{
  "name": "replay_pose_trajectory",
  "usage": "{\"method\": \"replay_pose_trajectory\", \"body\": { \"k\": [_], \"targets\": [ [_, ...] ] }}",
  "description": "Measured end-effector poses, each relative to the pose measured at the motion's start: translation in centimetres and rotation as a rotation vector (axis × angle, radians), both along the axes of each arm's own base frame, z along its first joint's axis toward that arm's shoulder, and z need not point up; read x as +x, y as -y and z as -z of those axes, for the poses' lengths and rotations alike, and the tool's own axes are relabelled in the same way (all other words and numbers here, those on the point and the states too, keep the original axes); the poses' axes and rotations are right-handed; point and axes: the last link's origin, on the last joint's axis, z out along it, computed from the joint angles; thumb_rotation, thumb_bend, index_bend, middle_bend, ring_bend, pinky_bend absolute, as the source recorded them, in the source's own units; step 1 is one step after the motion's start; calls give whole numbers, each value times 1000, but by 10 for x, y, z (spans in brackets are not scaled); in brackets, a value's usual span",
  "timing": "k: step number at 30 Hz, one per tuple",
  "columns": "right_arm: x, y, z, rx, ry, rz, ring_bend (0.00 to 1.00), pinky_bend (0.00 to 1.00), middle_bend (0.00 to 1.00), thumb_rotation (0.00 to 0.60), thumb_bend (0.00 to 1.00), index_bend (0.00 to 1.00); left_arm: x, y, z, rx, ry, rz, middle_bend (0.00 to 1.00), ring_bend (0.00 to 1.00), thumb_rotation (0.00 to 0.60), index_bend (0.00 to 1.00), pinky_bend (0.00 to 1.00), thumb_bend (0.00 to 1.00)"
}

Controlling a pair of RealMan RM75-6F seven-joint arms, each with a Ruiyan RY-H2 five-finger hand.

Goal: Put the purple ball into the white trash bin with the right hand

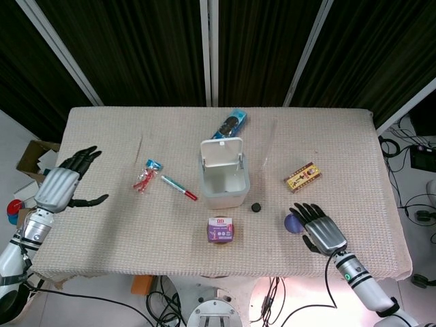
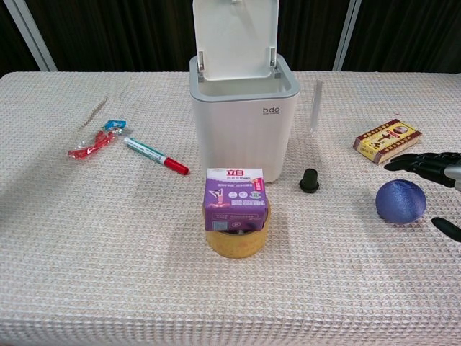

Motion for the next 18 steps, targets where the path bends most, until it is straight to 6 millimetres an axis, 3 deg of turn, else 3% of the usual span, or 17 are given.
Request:
{"method": "replay_pose_trajectory", "body": {
  "k": [9, 14, 18],
  "targets": [
    [2, 2, 17, 19, 0, 9, 96, 343, 152, 600, 445, 12, -6, 1, 1, 0, 3, -14, 32, 71, 284, 29, 231, 158],
    [3, 2, 23, 24, -19, 10, 178, 444, 251, 600, 447, 132, -10, 1, 1, 2, 4, -26, 32, 71, 288, 33, 231, 157],
    [4, 3, 25, 0, -18, 3, 271, 518, 355, 600, 468, 297, -13, 1, 1, 2, 5, -34, 32, 72, 302, 34, 231, 157]
  ]
}}
